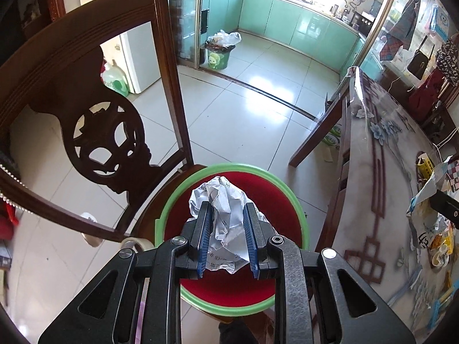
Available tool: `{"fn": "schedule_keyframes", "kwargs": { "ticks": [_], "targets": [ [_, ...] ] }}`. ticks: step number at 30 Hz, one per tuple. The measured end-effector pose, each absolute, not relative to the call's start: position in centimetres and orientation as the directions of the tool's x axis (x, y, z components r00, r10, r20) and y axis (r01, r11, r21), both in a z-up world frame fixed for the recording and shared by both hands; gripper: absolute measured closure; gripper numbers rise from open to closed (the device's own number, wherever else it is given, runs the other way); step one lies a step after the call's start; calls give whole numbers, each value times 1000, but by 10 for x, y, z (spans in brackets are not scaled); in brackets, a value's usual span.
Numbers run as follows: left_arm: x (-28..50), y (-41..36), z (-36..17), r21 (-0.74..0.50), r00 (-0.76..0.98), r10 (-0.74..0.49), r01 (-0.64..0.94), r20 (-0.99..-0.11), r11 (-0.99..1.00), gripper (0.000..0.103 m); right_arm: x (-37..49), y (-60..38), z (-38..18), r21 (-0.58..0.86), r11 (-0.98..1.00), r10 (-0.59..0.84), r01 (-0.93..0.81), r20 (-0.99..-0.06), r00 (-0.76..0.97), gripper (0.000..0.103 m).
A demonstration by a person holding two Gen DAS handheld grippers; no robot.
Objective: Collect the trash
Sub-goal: 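Carry both items over the red bucket and open both tools to drop them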
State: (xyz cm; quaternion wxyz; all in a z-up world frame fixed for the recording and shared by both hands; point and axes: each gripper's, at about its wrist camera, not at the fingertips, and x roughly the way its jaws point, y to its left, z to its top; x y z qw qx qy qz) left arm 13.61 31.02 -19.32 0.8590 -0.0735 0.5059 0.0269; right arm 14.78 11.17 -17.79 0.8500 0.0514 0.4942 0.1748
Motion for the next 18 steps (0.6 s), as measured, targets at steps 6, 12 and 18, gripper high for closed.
{"fn": "schedule_keyframes", "kwargs": {
  "ticks": [6, 12, 18],
  "targets": [
    [140, 320, -210, -88, 446, -16, -139, -895, 986, 81, 155, 139, -207, 269, 920, 366, -286, -850, 378, 96],
    [144, 326, -219, -89, 425, -18, -148, -905, 985, 81, 162, 156, -228, 277, 907, 377, -318, -870, 318, 96],
    [149, 328, -223, -100, 416, -29, -150, -909, 984, 81, 164, 166, -235, 276, 900, 381, -337, -875, 300, 96]
  ]
}}
